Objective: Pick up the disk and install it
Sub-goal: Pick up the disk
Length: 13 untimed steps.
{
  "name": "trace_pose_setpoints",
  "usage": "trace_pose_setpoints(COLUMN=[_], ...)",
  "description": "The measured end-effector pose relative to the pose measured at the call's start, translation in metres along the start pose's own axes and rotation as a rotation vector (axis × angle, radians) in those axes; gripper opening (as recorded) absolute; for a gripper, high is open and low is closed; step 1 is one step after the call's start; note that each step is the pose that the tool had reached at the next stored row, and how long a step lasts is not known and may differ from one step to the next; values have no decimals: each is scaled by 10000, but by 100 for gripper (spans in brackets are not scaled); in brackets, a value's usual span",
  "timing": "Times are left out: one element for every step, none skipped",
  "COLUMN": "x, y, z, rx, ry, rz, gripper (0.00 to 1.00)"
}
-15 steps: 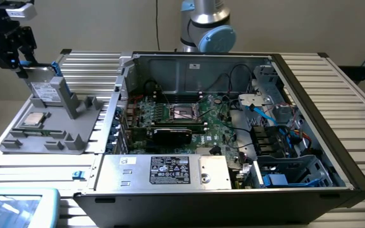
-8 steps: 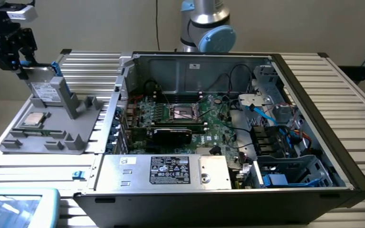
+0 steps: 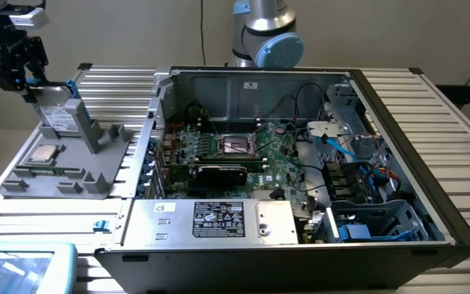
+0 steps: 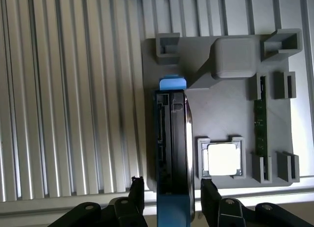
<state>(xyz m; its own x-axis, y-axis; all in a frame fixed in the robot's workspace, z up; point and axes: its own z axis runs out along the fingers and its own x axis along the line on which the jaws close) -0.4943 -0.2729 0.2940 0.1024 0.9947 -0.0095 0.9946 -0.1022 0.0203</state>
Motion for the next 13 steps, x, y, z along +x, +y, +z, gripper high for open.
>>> trace_pose_setpoints(x=[2, 3, 5, 6, 7, 8, 8, 8, 8, 8, 9, 8, 8], y=[0, 0, -1, -2, -3, -4, -5, -8, -11, -15, -19, -20, -21], z=[0, 0, 0, 0, 0, 1, 2, 3, 3, 3, 3, 4, 4], rx=[2, 2, 2, 3, 4, 1, 0, 0, 0, -1, -1, -2, -2], ry=[-3, -5, -7, -8, -10, -12, -15, -19, -24, -32, -43, -54, -58], rz=[-1, -1, -1, -1, -1, -1, -1, -1, -1, -1, 0, -1, -2], gripper=[58, 58, 58, 56, 56, 49, 49, 49, 49, 49, 49, 49, 49])
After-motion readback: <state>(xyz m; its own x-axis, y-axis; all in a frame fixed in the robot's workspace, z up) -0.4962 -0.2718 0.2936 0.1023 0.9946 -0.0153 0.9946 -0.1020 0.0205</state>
